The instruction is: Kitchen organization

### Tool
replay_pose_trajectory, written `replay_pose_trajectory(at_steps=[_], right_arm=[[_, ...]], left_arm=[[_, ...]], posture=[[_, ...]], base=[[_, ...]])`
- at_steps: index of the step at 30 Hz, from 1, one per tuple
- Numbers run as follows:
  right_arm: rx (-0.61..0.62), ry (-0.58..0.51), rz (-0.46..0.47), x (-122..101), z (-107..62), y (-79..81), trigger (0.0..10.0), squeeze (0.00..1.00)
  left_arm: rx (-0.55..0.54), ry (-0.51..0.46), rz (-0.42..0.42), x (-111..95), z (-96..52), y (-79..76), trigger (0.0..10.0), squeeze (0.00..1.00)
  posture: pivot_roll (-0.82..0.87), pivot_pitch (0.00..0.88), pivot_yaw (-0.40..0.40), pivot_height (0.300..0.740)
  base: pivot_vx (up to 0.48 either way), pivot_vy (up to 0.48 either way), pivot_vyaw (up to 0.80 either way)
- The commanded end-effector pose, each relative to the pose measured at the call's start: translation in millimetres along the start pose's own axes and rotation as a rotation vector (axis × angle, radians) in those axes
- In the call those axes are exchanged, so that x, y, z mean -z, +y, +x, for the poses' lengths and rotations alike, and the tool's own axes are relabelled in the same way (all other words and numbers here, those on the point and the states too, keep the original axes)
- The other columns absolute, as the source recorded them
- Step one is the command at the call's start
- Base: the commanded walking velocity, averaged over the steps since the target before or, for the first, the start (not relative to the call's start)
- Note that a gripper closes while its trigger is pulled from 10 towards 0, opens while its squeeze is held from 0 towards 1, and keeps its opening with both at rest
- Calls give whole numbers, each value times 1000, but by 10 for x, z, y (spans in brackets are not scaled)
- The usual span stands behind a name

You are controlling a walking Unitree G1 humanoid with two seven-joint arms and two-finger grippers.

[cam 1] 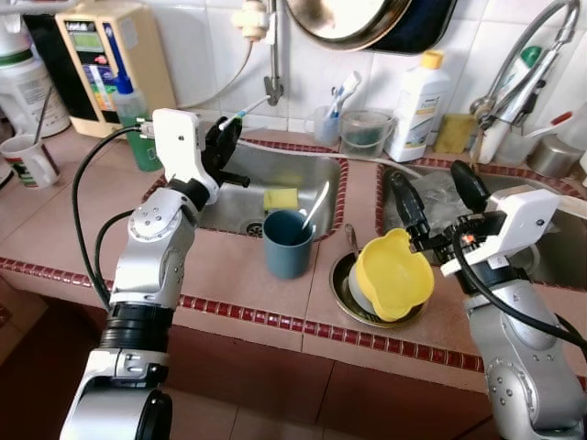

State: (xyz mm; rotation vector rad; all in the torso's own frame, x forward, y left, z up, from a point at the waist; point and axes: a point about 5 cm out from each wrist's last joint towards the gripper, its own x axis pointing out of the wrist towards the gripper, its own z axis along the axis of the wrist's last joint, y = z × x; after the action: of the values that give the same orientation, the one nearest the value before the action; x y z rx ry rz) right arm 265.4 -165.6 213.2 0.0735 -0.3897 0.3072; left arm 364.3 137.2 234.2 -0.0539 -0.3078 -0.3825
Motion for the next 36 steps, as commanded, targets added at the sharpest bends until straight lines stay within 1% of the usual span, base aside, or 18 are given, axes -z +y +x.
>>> replay_pose_trajectory(at_steps=[1, 10, 13, 18, 24, 27, 33, 35, 36], right_arm=[[1, -13, -7, -28, 1, 1, 10000, 0], [-4, -12, -12, -38, 1, -5, 10000, 0], [-7, -8, -13, -36, 4, -5, 10000, 0], [-17, 1, -13, -36, -15, 0, 10000, 0], [-21, 25, -18, 0, -66, 13, 10000, 0], [-14, 55, 1, 24, -107, 34, 10000, 0], [1, 100, 4, 29, -196, 40, 10000, 0], [7, 116, -4, 28, -222, 34, 10000, 0], [16, 132, -19, 19, -265, 24, 10000, 0]], left_arm=[[21, -6, 0, -37, 44, -44, 10000, 0], [18, -3, -8, -22, 41, -51, 10000, 0], [7, -20, -12, -26, 36, -47, 10000, 0], [30, -5, 6, -10, 32, -72, 10000, 0], [49, 10, 25, 12, 51, -58, 10000, 0], [79, 39, 59, 50, 98, -51, 10000, 0], [130, 85, 102, 133, 168, -77, 10000, 0], [133, 106, 105, 170, 191, -78, 10000, 0], [141, 130, 105, 219, 225, -93, 10000, 0]], posture=[[-88, 0, 30, 740], [-90, 0, 24, 740], [-90, 0, 24, 740], [-96, 0, 24, 740], [-114, 0, 36, 740], [-133, 0, 49, 740], [-167, 0, 68, 740], [-182, 0, 75, 740], [-197, 0, 84, 740]], base=[[300, 0, 0], [294, 0, 0], [0, 0, 0], [0, 0, 0], [0, 0, 0], [0, 0, 0], [0, 0, 0], [0, 0, 0], [0, 0, 0]])
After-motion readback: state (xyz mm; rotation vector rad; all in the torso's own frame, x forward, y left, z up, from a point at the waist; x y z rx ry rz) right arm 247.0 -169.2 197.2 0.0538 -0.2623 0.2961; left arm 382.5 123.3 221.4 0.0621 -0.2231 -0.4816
